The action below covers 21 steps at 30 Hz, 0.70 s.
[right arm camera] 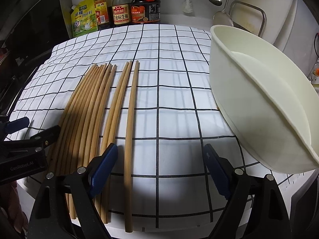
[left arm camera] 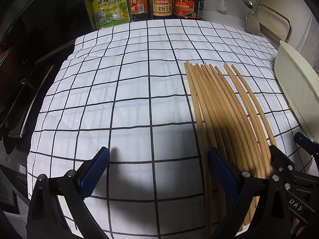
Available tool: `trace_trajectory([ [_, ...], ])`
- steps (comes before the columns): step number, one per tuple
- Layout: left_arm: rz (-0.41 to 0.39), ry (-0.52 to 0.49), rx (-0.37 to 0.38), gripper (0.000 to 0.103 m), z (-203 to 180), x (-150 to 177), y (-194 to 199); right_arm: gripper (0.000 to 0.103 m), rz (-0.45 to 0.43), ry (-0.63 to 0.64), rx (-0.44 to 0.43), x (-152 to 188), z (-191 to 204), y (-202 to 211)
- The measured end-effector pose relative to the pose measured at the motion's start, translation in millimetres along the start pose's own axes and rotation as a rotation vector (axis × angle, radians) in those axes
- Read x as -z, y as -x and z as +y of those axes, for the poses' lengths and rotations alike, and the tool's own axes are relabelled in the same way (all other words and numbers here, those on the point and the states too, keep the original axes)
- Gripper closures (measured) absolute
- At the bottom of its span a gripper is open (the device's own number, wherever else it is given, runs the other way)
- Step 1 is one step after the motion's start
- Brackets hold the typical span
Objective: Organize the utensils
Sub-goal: 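Move the right tool toward the chopstick bundle while the left tool follows alongside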
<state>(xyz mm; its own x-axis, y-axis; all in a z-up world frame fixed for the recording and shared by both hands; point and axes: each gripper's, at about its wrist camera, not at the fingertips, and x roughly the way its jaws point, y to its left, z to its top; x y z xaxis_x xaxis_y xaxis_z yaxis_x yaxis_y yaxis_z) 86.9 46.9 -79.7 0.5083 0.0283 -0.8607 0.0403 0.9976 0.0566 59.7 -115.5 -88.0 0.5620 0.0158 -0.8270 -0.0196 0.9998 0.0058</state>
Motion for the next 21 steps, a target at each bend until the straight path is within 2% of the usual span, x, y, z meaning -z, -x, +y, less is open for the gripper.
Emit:
trace_trajectory([
  [8,0.005,0.024,0.01,0.005,3.8,-2.2,-2.7,0.019,-0.004,0.011,-0.004,-1.1,1.6,-0.8],
  [17,0.024,0.046,0.028,0.005,6.5,-19.2,-14.3,0.02,-0.018,0.056,0.011,-9.9,10.9,-6.4],
  [21,0.021,0.034,0.034,0.007,6.0,-23.2,-16.3,0.034,-0.023,0.078,-0.016,-14.8,16.6,-8.7],
])
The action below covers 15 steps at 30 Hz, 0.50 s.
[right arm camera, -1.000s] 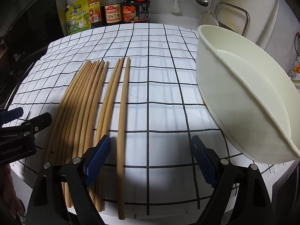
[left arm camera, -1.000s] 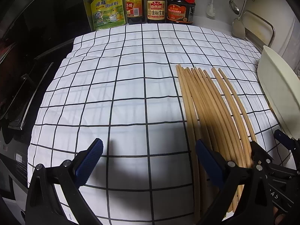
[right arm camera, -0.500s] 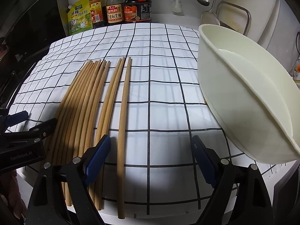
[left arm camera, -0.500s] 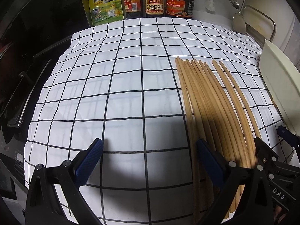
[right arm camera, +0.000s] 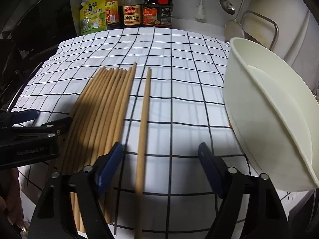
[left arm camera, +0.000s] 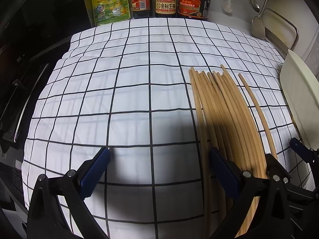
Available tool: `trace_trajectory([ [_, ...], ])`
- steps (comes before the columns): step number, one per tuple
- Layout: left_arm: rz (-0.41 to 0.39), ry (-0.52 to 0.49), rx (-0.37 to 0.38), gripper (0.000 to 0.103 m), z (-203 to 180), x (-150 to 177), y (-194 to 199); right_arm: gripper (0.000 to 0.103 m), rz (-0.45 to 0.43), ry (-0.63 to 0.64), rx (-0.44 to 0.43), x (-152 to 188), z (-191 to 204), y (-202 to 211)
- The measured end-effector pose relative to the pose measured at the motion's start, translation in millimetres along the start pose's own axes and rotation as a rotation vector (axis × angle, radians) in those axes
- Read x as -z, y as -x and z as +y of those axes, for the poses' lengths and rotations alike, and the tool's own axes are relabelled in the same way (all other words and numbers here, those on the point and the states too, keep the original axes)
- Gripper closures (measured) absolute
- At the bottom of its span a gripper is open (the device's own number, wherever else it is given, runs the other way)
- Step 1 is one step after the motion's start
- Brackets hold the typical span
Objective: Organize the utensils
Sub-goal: 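Move the right tool toward the chopstick bundle while the left tool follows alongside, then close the right tool on one chopstick while the left tool grasps another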
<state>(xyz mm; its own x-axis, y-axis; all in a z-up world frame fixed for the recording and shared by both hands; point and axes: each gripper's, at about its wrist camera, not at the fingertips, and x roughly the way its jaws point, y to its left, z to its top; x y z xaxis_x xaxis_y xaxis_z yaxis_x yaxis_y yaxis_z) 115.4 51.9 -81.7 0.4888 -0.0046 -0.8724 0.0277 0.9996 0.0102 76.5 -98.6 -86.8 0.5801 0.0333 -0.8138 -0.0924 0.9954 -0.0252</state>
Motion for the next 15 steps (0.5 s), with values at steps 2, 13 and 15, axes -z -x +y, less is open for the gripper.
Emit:
trace_trajectory([
  [2,-0.007,-0.011,0.005,0.013,-2.1,0.0,1.1,0.04,-0.005,0.016,0.0,-1.6,4.3,-0.1],
  [13,-0.041,-0.078,0.062,0.086,-22.6,5.5,14.7,0.095,0.001,0.078,-0.069,-1.2,17.3,3.8],
  [15,-0.042,-0.074,0.071,0.095,-22.5,5.9,15.1,0.096,0.003,0.082,-0.067,-1.3,18.3,4.0],
])
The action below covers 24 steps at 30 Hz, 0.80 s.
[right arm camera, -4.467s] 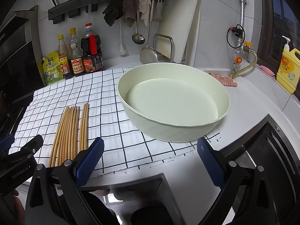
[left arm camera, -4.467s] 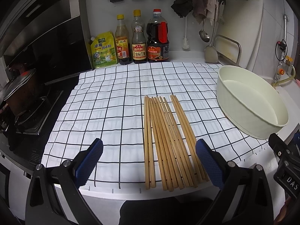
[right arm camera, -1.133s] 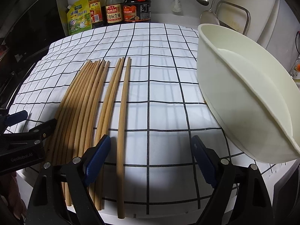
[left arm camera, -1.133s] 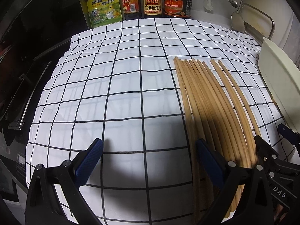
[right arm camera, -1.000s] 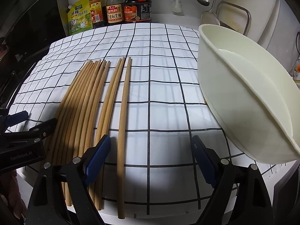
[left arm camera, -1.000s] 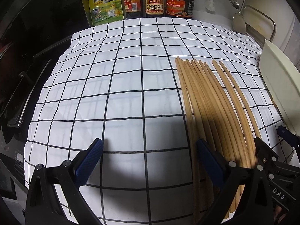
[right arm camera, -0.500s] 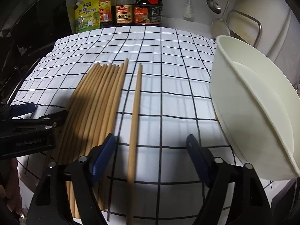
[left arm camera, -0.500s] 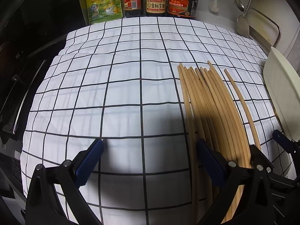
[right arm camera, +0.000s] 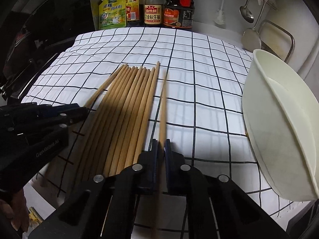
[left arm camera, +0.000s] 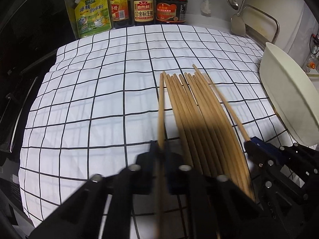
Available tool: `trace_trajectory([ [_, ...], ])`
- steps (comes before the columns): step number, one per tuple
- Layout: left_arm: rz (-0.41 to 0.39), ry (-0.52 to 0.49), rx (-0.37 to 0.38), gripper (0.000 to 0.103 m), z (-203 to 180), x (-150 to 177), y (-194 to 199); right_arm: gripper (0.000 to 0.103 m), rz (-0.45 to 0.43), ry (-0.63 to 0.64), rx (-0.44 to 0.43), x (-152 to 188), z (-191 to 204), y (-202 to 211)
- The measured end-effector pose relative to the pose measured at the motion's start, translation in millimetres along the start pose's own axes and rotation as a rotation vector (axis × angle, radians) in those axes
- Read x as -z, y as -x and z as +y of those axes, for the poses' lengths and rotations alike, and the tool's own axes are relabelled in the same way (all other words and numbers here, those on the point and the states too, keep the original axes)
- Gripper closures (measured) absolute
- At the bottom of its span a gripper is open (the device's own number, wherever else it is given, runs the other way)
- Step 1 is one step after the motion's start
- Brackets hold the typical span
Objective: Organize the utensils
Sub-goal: 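Close the right tool on one chopstick while the left tool grasps another, then carry both chopsticks into the white basin and open both tools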
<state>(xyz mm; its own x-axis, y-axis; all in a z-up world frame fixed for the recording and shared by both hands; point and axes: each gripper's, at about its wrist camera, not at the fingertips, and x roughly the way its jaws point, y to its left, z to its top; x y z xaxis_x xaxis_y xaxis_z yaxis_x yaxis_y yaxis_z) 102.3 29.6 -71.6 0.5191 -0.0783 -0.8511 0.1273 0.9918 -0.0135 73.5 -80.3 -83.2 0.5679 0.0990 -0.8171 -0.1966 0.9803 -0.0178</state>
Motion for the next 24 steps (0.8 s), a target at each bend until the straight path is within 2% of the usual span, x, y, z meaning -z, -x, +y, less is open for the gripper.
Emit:
trace_trajectory([
  [9,-0.019,0.032,0.046,0.096,10.6,-0.4,8.3,0.097,-0.012,-0.052,-0.053,-0.5,-6.6,6.2],
  [18,-0.091,0.072,0.076,0.096,22.1,-8.4,43.2,0.097,-0.107,-0.072,-0.091,-9.2,-8.0,40.4],
  [24,-0.132,0.069,0.112,0.096,10.9,-19.3,67.6,0.097,-0.182,-0.093,-0.127,-14.8,-22.5,72.8],
])
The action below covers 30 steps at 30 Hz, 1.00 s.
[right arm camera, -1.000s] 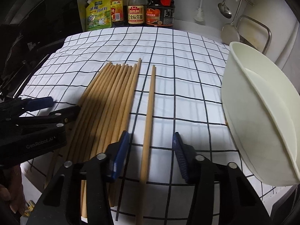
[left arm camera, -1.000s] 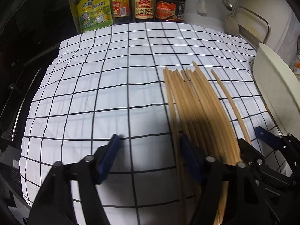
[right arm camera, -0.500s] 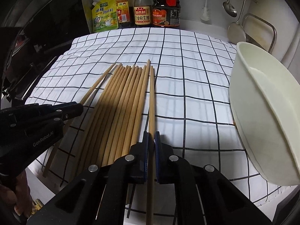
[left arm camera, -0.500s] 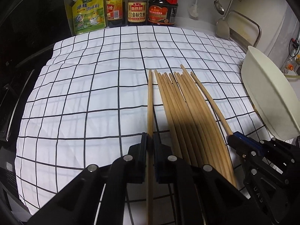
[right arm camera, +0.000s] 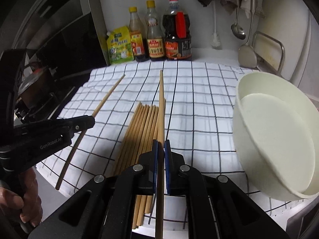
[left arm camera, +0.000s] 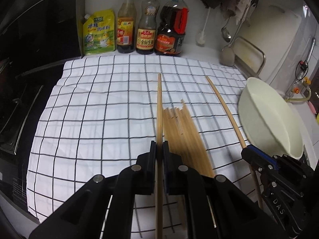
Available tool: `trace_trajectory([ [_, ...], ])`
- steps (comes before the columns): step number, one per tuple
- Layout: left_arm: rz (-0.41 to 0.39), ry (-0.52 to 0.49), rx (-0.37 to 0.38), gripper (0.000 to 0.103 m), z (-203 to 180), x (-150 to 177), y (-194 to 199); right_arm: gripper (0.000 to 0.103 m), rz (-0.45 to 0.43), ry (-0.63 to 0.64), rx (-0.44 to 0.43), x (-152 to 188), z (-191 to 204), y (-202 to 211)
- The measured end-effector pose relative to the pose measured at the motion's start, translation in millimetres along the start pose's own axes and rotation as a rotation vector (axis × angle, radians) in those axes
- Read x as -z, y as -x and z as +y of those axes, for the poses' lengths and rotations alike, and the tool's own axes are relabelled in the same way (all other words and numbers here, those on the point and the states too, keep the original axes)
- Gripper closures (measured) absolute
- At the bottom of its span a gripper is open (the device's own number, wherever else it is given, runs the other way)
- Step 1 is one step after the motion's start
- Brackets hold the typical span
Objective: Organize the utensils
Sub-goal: 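Carry both chopsticks into the white basin and open both tools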
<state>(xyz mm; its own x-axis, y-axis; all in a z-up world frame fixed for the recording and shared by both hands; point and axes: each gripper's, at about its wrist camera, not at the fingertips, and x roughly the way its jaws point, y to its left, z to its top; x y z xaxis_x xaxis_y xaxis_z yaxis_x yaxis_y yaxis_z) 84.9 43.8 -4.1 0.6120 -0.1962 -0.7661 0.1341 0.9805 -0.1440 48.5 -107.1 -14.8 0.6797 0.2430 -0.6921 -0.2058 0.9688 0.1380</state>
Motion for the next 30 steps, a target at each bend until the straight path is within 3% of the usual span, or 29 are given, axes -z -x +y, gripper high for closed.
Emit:
trace_trajectory([
  [5,-0.039,-0.049,0.083,0.096,-41.0,-18.1,12.6,0.097,-0.096,-0.04,0.02,-11.7,-30.1,42.6],
  [9,-0.047,-0.113,0.185,0.096,-93.6,-36.5,10.7,0.097,-0.149,-0.094,0.098,-16.1,-72.8,68.7],
  [14,-0.03,-0.178,0.303,0.096,-159.8,-57.4,-6.2,0.097,-0.144,-0.2,0.185,-13.1,-132.3,74.0],
  [18,-0.035,-0.237,0.317,0.096,-205.8,-68.9,-26.0,0.097,-0.13,-0.29,0.235,-9.4,-177.3,69.5],
  [21,0.004,-0.257,0.332,0.096,-230.6,-72.6,-47.1,0.097,-0.111,-0.338,0.245,-6.8,-201.9,60.4],
  [30,0.08,-0.326,0.308,0.095,-267.7,-64.0,-88.1,0.097,-0.046,-0.403,0.235,3.8,-232.1,35.6],
])
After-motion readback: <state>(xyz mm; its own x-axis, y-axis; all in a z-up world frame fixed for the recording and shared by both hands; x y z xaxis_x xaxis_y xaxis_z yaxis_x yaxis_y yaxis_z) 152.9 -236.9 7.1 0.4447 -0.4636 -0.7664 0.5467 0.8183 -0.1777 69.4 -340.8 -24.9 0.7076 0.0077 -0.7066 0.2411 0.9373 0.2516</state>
